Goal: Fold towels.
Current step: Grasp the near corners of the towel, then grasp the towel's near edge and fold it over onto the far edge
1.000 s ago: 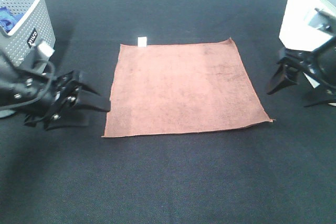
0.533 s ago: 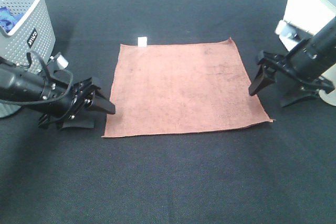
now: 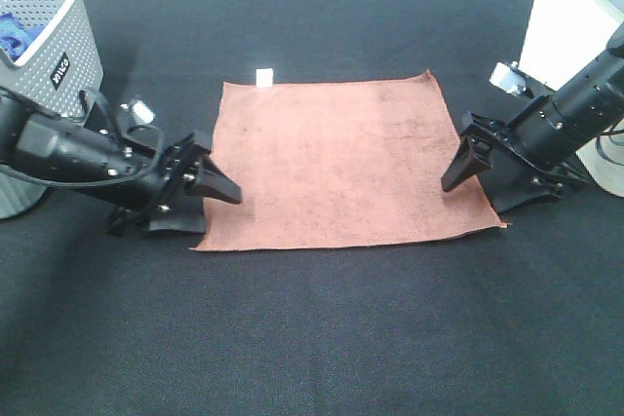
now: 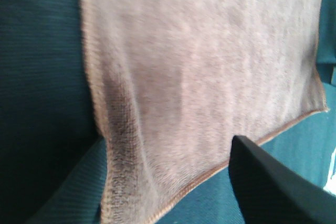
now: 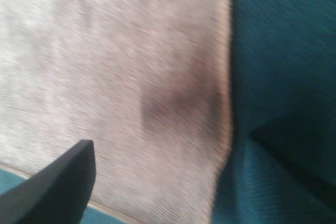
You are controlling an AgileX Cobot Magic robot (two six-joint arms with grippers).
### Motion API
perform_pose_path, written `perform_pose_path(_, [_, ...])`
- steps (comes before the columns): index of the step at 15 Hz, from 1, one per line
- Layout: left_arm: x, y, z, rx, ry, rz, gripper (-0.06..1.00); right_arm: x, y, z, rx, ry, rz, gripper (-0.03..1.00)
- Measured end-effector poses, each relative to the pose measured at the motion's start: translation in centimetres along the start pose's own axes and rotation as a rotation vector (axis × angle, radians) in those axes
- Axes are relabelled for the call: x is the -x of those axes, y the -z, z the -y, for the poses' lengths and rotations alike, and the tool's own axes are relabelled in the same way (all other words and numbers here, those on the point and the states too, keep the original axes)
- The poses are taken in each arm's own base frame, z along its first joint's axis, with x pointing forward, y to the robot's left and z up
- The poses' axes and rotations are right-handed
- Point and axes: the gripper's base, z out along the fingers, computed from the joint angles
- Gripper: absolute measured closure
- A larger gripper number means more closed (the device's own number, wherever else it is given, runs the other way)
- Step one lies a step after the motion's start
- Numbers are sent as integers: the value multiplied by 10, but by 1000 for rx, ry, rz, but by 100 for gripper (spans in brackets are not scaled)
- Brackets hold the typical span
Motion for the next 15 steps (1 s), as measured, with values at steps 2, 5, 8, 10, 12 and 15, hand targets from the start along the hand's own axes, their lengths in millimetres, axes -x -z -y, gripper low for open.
perform_pose_path(2, [-3,-7,9,-2,-27,-10,33,0,-5,-1,36,-22,-2,27])
perform_pose_path(5, [-2,-18,14,0,-46,-22,48,3,-12,-3,56,-31,-12,36])
perform_pose_path(8, [-1,-22,9,30,-13,-19,80,2,-17,-1,37,-59,-17,65])
perform_pose_path(10, [-2,-22,7,41,-16,-27,94,2,-19,1,23,-79,-17,84])
perform_pose_path(12, [-1,-22,7,46,-14,-33,94,2,-19,1,21,-86,-17,96])
perform_pose_path(15, [-2,-10,11,87,-56,-71,94,0,-13,-1,15,-68,-29,97])
